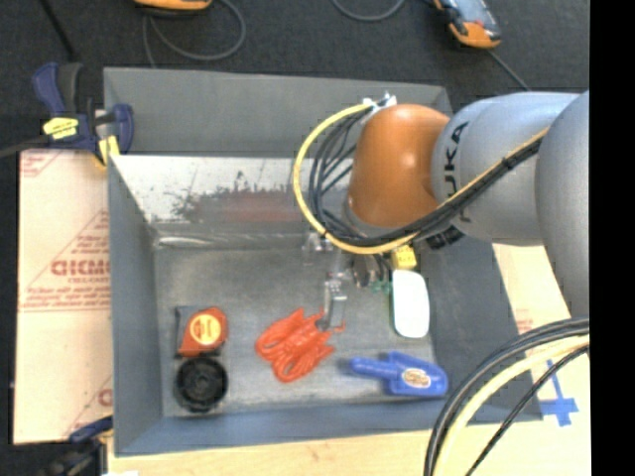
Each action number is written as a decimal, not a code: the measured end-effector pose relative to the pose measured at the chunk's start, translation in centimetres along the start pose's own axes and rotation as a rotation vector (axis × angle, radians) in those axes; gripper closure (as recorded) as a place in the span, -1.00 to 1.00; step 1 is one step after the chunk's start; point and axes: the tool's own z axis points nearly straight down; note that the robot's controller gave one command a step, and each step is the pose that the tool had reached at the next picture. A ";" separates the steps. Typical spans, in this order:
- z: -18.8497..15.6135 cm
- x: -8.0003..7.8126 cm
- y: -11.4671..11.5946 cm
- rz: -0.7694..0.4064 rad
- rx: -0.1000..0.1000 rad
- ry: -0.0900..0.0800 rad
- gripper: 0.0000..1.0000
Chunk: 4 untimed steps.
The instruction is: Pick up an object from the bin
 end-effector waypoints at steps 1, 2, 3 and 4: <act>-0.5 -0.2 0.0 0.001 -0.001 -0.008 -1.00; 4.0 2.1 1.1 -0.049 0.001 -0.012 -1.00; 5.4 5.2 0.2 0.039 -0.001 -0.006 -1.00; 5.8 4.6 1.4 0.022 0.000 -0.005 -1.00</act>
Offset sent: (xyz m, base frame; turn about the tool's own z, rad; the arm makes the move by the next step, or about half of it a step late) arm -0.0326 0.0168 -0.0611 -0.0737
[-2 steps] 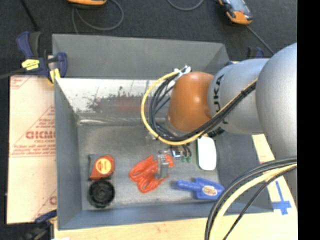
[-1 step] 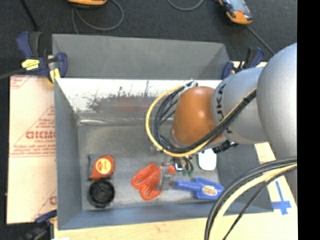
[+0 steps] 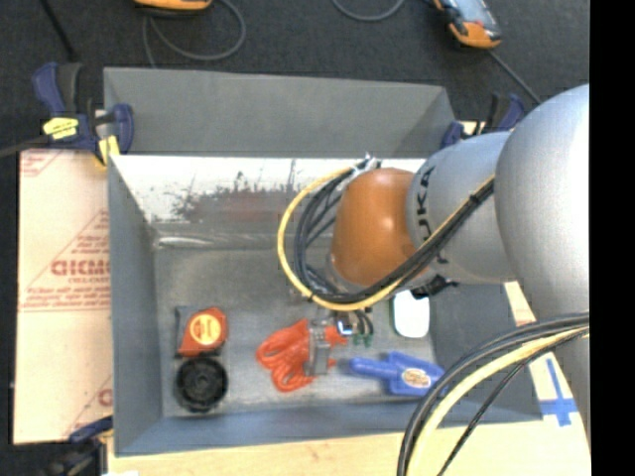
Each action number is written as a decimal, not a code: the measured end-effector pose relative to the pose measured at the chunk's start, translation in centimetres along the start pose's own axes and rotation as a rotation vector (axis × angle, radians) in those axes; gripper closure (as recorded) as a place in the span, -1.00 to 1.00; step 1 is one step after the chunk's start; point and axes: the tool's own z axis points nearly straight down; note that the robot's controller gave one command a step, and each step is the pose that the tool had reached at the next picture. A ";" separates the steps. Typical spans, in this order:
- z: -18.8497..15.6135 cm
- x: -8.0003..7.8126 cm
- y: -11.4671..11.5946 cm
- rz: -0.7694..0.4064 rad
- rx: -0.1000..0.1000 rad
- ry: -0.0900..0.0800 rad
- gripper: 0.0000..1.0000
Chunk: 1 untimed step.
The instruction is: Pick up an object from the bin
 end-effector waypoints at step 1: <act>0.2 3.1 0.9 0.038 -0.001 -0.003 -1.00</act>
Offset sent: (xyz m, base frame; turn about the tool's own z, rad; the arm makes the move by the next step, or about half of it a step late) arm -0.0324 0.0259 -0.0037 -0.0521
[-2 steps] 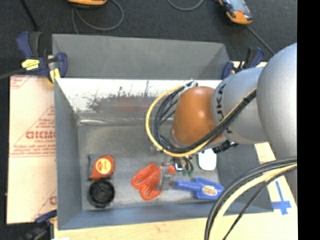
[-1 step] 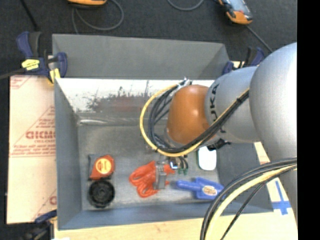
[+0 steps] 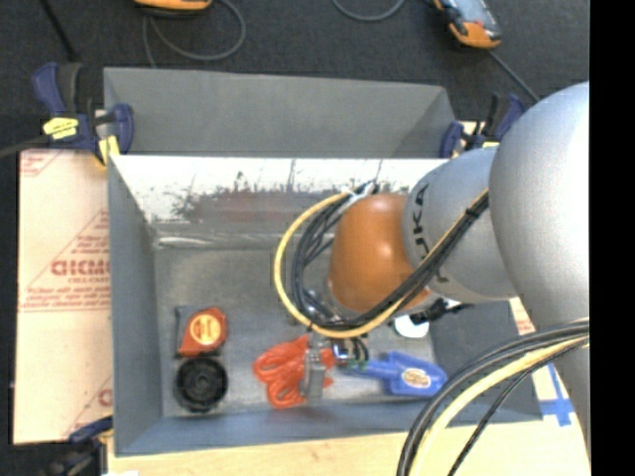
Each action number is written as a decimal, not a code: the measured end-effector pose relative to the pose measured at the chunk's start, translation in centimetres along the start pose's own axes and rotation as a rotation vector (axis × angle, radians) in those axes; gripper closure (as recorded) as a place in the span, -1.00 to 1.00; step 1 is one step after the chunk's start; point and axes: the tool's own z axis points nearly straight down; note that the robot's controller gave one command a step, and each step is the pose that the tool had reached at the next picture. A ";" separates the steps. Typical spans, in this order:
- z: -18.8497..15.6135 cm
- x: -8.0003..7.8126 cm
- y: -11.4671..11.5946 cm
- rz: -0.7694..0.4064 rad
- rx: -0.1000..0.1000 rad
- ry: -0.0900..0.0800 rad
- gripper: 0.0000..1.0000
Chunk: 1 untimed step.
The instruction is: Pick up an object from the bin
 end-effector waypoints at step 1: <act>0.1 1.1 0.3 0.004 0.001 0.004 -1.00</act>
Offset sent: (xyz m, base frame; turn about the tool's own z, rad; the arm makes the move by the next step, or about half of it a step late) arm -0.0136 -0.0793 0.0975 -0.1635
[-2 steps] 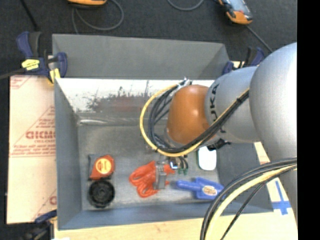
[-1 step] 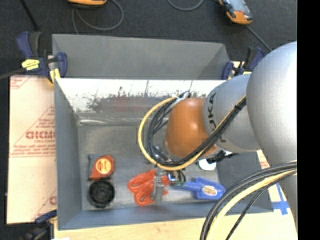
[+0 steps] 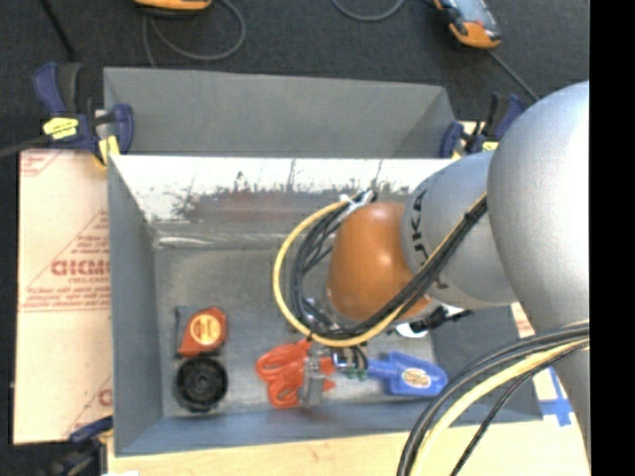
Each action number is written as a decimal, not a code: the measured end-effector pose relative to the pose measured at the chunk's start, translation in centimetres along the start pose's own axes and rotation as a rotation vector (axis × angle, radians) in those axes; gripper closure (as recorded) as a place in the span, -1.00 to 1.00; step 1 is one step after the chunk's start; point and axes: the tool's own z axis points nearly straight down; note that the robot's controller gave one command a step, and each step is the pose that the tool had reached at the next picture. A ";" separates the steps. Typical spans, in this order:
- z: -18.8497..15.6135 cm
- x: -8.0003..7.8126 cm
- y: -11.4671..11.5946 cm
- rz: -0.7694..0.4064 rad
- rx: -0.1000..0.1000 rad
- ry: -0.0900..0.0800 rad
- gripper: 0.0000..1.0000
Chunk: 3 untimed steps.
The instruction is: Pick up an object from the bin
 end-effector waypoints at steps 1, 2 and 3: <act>-4.6 0.1 -3.8 -0.101 0.000 0.007 -1.00; -6.7 0.0 -5.6 -0.124 0.002 -0.002 -1.00; -6.9 -0.8 -5.0 -0.236 0.003 -0.004 -1.00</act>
Offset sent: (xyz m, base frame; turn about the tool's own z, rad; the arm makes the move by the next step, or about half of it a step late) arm -0.0274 -0.0328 -0.0014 -0.1540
